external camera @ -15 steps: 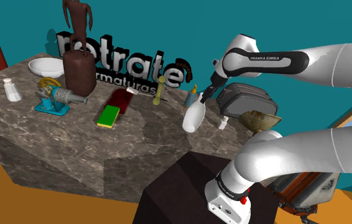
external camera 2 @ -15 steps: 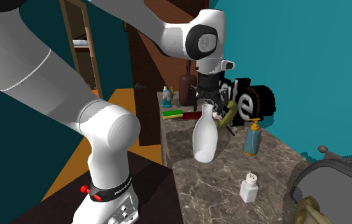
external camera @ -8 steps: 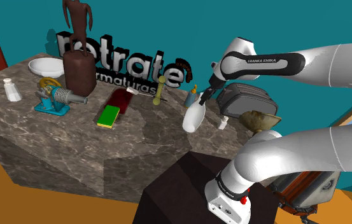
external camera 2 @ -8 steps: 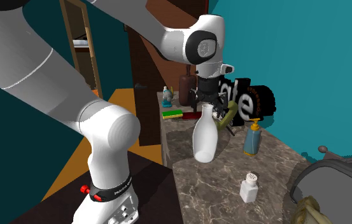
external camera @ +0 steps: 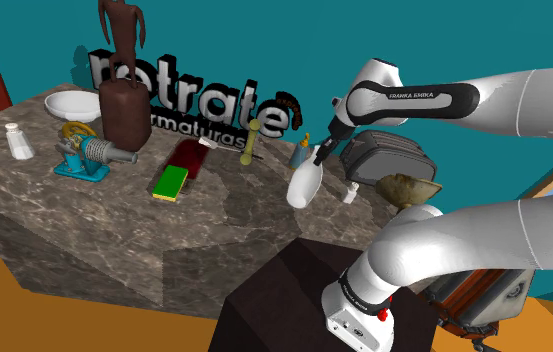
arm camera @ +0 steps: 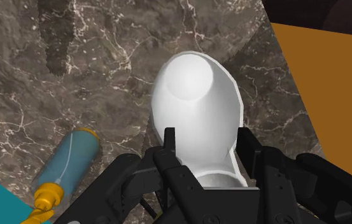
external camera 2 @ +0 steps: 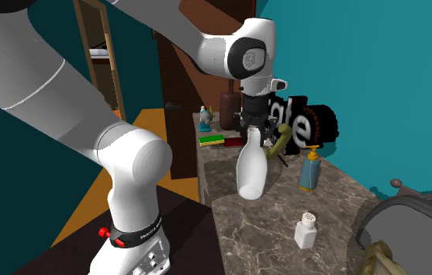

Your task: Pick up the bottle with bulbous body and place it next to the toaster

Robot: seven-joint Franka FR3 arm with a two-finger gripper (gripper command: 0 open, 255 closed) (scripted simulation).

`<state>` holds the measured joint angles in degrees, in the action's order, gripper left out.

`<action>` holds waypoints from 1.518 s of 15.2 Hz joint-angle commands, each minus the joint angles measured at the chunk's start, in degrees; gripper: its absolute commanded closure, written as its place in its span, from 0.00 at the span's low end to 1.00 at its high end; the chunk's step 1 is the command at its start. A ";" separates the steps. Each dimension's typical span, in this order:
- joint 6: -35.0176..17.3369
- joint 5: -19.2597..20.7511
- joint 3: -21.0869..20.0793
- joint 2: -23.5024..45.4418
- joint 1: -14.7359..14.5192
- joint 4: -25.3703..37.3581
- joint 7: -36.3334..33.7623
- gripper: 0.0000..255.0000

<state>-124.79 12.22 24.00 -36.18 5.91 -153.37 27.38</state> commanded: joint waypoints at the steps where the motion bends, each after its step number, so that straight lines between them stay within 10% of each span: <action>1: 0.01 0.00 0.00 0.01 0.00 -0.01 0.00 1.00; 23: 15.07 -1.92 -3.15 -3.57 -0.63 11.51 -0.53 1.00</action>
<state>-110.51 10.42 21.01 -39.72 5.35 -142.63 26.87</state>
